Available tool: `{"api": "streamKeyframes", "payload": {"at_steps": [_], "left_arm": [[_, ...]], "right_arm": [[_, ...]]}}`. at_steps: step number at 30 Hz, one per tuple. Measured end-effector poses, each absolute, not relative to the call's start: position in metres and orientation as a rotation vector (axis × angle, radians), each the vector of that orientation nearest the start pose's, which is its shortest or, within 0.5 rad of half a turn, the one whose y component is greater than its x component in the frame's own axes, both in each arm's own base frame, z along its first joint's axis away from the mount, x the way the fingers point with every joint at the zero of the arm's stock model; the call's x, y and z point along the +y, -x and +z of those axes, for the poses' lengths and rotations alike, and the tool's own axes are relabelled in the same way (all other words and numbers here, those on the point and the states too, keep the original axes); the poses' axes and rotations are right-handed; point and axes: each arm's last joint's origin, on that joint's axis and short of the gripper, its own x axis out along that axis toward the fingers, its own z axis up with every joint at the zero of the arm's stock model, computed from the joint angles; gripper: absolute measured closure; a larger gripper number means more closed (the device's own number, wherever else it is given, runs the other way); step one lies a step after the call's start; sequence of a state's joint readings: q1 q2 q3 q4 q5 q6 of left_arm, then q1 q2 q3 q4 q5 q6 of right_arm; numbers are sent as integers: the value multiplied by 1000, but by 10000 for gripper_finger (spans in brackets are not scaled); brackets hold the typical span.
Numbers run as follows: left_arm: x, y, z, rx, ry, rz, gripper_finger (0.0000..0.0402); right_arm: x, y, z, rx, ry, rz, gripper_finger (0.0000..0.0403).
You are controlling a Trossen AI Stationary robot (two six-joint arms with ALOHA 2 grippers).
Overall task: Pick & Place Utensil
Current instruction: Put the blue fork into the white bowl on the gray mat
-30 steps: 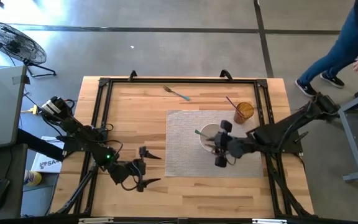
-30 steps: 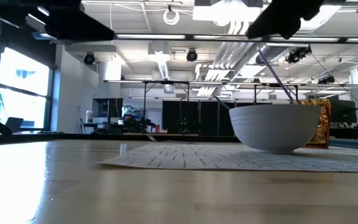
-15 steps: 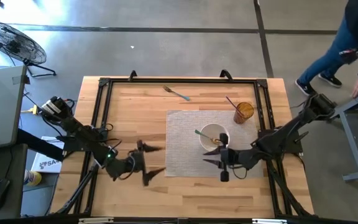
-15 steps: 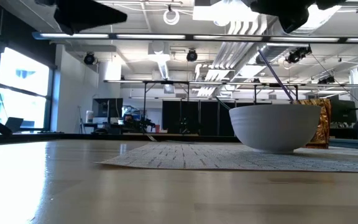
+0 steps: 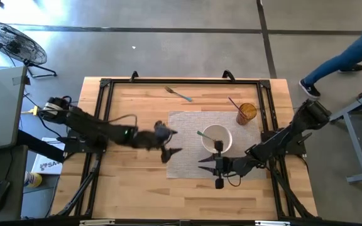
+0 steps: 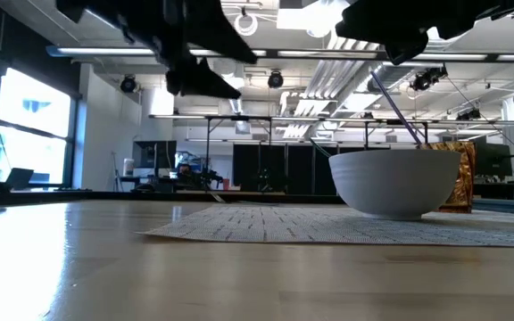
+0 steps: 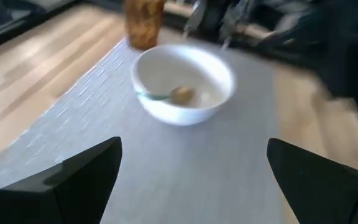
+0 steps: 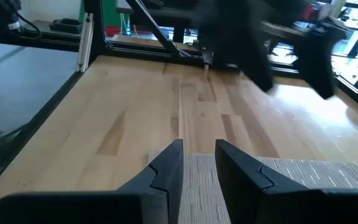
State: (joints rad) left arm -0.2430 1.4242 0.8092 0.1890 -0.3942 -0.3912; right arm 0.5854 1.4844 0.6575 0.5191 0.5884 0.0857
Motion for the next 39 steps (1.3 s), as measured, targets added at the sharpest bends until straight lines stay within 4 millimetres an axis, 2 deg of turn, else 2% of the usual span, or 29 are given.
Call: {"api": "streamKeyframes", "payload": {"at_steps": [4, 7, 11, 14, 22, 26, 31, 36, 39], "left_arm": [[-23, -302, 234, 461, 183, 240, 5], [-3, -304, 235, 464, 173, 206, 5], [23, -304, 236, 478, 39, 208, 5], [52, -299, 234, 513, -25, 257, 5], [145, -286, 242, 560, 73, 313, 5], [183, -290, 236, 590, 90, 313, 5], [223, -305, 222, 660, 124, 243, 5], [259, -325, 213, 760, 96, 191, 5], [278, -333, 207, 848, 137, 171, 5]], "right_arm": [[150, -255, 199, 252, 78, 7, 316], [151, -255, 200, 242, 67, 33, 316], [152, -256, 201, 238, 65, 36, 316], [152, -256, 201, 239, 64, 38, 316], [152, -256, 200, 241, 71, 53, 316], [152, -256, 200, 242, 71, 57, 316], [152, -256, 200, 241, 81, 60, 316], [151, -256, 200, 247, 91, 58, 316], [151, -256, 200, 247, 105, 60, 316]]}}
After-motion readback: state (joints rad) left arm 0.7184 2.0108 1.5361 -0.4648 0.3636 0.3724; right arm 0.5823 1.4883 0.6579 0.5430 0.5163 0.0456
